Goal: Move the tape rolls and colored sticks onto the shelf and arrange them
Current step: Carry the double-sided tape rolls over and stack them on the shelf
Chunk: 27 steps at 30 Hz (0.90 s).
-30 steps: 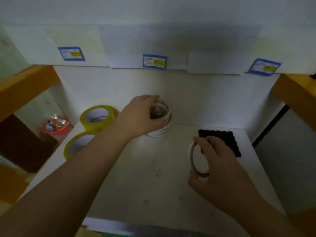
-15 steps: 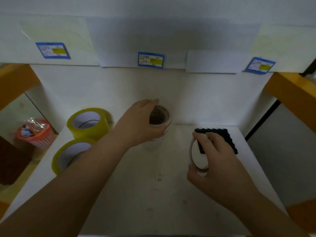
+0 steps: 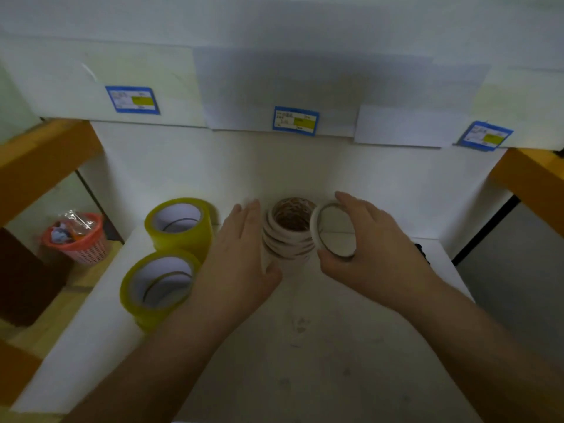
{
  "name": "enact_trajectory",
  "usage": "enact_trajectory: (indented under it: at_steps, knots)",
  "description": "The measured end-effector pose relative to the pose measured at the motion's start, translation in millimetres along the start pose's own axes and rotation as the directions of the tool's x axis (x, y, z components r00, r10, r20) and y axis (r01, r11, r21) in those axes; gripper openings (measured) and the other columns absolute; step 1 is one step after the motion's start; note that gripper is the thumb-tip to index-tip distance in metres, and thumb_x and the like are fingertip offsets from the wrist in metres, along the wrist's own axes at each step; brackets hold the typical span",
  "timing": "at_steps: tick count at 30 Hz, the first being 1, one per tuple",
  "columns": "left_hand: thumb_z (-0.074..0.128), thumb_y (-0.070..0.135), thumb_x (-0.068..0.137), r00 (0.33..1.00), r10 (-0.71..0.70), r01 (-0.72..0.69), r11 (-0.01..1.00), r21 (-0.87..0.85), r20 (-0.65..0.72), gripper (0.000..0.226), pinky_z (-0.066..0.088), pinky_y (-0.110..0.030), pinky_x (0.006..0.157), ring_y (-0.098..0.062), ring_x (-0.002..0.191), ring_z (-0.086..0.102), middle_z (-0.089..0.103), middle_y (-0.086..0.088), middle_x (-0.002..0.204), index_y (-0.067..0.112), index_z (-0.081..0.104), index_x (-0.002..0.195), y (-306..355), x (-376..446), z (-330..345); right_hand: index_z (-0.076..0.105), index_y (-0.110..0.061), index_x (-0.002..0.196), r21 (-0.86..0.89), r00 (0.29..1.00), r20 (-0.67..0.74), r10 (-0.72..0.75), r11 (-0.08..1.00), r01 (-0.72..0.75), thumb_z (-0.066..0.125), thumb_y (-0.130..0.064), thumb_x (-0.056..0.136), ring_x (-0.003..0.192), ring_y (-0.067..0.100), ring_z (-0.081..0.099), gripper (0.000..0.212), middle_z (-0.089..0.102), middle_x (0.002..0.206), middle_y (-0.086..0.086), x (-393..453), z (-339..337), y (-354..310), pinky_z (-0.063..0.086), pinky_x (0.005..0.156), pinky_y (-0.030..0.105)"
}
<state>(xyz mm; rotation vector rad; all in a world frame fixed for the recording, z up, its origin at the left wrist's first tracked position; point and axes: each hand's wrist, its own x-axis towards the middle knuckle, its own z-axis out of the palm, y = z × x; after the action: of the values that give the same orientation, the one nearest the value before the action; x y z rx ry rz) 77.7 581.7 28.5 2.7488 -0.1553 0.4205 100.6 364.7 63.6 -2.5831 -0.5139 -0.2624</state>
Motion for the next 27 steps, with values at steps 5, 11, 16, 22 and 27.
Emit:
enact_trajectory:
  at_steps: [5, 11, 16, 22, 27]
  knots:
    - [0.085, 0.018, 0.054, 0.998, 0.043, -0.034, 0.987, 0.155, -0.054, 0.097, 0.031, -0.041, 0.100, -0.039, 0.128, 0.053, 0.056, -0.021, 0.137, -0.003, 0.045, 0.140, -2, -21, -2, 0.017, -0.033, 0.155, -0.049, 0.988, 0.144, -0.059, 0.997, 0.067, 0.062, -0.065, 0.077, 0.136, 0.019, 0.043, 0.096, 0.043, 0.150, -0.003, 59, 1, -17, 0.041, 0.110, 0.037]
    - [0.081, 0.017, 0.053, 0.999, 0.043, -0.041, 0.991, 0.131, -0.018, 0.100, 0.020, -0.043, 0.108, -0.037, 0.135, 0.046, 0.052, -0.018, 0.142, -0.001, 0.042, 0.143, -6, -29, -10, 0.020, -0.030, 0.155, -0.114, 0.962, 0.248, -0.115, 0.983, 0.147, 0.063, -0.066, 0.079, 0.130, 0.022, 0.049, 0.094, 0.049, 0.147, -0.001, 87, 20, -31, 0.044, 0.106, 0.037]
    - [0.077, 0.019, 0.060, 0.999, 0.010, -0.013, 0.996, 0.090, 0.037, 0.097, 0.011, -0.034, 0.110, -0.031, 0.141, 0.039, 0.046, -0.014, 0.148, 0.003, 0.039, 0.147, -6, -35, -16, 0.021, -0.031, 0.155, -0.131, 0.961, 0.259, -0.098, 0.982, 0.135, 0.063, -0.066, 0.080, 0.136, 0.023, 0.044, 0.093, 0.044, 0.151, 0.000, 86, 27, -30, 0.040, 0.111, 0.041]
    - [0.067, 0.020, 0.076, 0.998, 0.049, -0.049, 0.999, 0.006, -0.027, 0.091, -0.003, -0.020, 0.108, -0.021, 0.150, 0.015, 0.026, -0.006, 0.160, 0.012, 0.022, 0.156, -7, -37, -21, 0.021, -0.035, 0.153, -0.080, 0.976, 0.212, -0.038, 0.995, 0.056, 0.060, -0.072, 0.071, 0.133, 0.022, 0.046, 0.098, 0.046, 0.149, -0.001, 84, 26, -26, 0.044, 0.108, 0.042]
    - [0.062, 0.023, 0.084, 0.997, 0.081, -0.081, 0.995, -0.049, -0.013, 0.089, 0.002, -0.019, 0.111, -0.017, 0.152, 0.005, 0.017, -0.004, 0.163, 0.013, 0.013, 0.157, -9, -34, -28, 0.019, -0.034, 0.155, -0.095, 0.968, 0.251, -0.009, 0.995, 0.034, 0.063, -0.067, 0.079, 0.141, 0.022, 0.035, 0.094, 0.036, 0.156, 0.000, 80, 29, -27, 0.037, 0.114, 0.040]
